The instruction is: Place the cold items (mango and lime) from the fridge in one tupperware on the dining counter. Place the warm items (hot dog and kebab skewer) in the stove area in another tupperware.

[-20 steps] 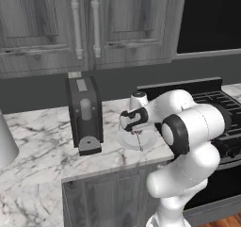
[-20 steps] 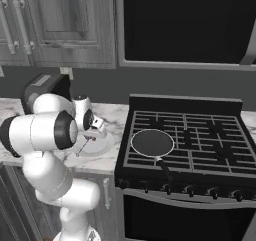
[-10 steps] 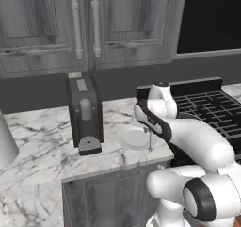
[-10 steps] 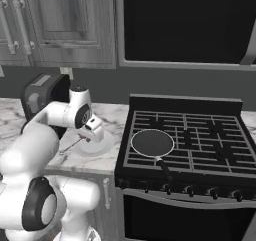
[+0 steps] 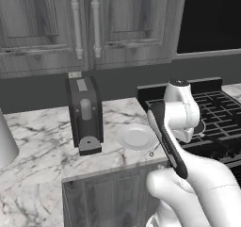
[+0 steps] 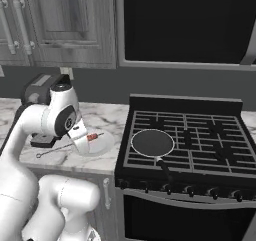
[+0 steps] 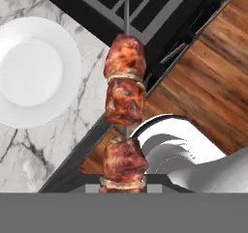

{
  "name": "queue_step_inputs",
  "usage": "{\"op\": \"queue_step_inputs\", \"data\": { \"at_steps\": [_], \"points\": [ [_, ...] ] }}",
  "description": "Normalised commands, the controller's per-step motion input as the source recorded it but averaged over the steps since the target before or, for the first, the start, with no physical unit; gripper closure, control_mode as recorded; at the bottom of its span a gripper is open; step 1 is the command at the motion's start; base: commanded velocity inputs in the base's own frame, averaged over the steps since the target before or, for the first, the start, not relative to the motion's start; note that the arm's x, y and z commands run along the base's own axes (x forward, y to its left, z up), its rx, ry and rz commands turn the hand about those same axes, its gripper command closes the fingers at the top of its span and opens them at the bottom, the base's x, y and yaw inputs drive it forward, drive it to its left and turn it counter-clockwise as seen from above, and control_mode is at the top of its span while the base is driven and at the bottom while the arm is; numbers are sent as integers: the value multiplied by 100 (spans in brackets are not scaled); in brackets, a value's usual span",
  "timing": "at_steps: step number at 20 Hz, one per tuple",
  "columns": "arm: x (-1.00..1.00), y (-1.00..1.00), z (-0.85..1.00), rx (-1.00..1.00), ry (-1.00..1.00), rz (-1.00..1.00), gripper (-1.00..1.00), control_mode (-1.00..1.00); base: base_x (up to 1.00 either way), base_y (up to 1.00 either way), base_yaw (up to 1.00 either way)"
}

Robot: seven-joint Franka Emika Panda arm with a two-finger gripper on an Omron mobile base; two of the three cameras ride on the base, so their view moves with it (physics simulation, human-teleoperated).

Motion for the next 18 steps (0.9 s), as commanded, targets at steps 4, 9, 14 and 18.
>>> {"op": "queue_step_inputs", "data": {
  "at_steps": [4,9,14,18],
  "points": [
    [-84,-12,77,0,6,-41,100,-100,0,0,0],
    [-71,4,33,0,-2,-33,100,-100,0,0,0],
    [-34,-10,2,0,4,-27,100,-100,0,0,0],
    [0,0,0,0,0,-1,100,-100,0,0,0]
  ]
}}
